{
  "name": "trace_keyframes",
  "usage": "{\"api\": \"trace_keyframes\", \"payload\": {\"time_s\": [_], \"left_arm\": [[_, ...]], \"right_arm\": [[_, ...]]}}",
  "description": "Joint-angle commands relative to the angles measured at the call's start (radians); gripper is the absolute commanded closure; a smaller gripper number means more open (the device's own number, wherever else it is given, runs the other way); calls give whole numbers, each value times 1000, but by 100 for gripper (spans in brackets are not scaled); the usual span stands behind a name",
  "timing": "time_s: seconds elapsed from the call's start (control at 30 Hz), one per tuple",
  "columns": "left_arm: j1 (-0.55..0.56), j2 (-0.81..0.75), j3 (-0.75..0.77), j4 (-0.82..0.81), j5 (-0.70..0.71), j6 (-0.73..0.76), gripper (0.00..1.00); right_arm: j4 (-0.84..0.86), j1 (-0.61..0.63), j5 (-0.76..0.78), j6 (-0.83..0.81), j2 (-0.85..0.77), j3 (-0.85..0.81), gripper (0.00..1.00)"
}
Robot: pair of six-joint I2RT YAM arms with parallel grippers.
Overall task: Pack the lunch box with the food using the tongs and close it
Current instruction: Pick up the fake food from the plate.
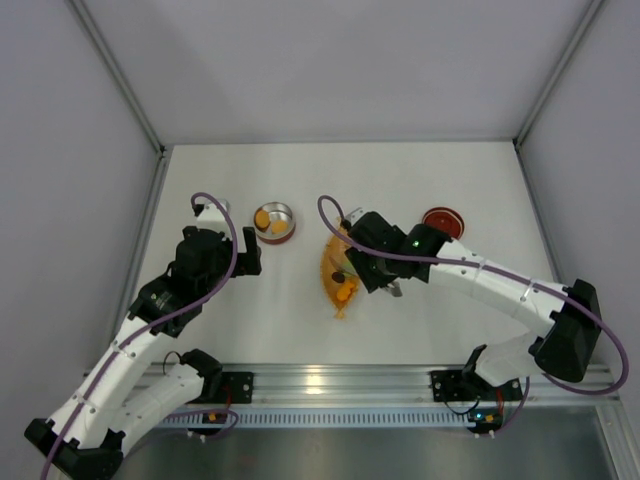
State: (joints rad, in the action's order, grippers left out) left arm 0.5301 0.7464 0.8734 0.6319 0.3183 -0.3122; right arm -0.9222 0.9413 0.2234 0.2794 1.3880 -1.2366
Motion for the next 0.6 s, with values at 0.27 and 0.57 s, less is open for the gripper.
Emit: {"api": "trace_keyframes", "payload": {"time_s": [0.27, 0.57], "left_arm": [[-4, -10, -4, -15, -7, 1, 1], [-4, -10, -4, -15, -8, -1, 1]], "right_arm": [[-53, 56, 22, 6, -56, -1, 58], [-102, 65, 94, 4, -55, -8, 58]]}}
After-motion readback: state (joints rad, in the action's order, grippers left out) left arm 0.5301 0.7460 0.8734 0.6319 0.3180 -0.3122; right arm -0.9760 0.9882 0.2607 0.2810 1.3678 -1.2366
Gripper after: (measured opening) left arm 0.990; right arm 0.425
